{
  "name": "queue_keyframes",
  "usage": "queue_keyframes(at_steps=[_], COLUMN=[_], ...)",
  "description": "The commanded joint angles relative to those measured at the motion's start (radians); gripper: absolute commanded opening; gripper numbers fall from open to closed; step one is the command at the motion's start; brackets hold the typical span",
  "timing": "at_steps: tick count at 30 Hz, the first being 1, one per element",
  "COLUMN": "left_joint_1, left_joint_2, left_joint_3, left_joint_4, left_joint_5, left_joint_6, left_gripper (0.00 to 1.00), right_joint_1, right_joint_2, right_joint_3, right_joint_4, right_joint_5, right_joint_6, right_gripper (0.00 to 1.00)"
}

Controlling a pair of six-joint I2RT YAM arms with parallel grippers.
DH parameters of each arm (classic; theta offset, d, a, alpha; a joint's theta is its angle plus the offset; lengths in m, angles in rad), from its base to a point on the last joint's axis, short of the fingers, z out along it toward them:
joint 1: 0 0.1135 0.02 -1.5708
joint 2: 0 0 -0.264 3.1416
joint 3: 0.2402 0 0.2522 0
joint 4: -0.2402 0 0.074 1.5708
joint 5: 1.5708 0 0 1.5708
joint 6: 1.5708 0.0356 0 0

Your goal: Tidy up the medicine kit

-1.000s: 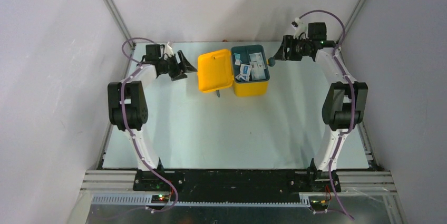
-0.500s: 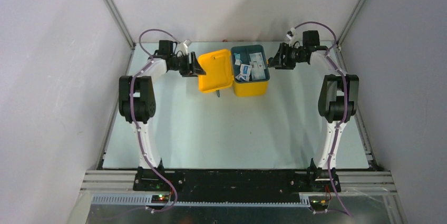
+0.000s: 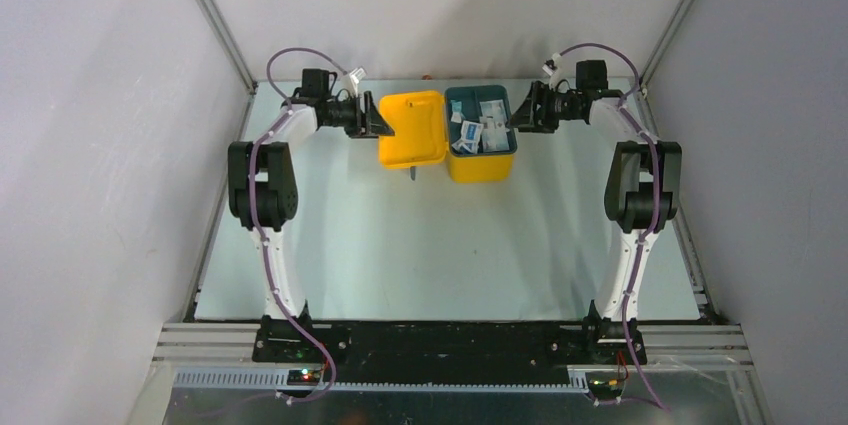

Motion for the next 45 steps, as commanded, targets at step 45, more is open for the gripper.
queue_keyframes(at_steps=[45], left_joint_1=[-0.243], left_joint_2=[-0.088], left_joint_3=[0.302], left_joint_4=[0.087], left_joint_5=[0.162], left_joint_6=[-0.128], left_gripper=[1.00], right_joint_1=[0.028], right_joint_2=[-0.053], right_joint_3=[-0.054], right_joint_4=[0.181], right_joint_5=[-0.277], right_joint_6=[0.198], right_gripper=[0.96])
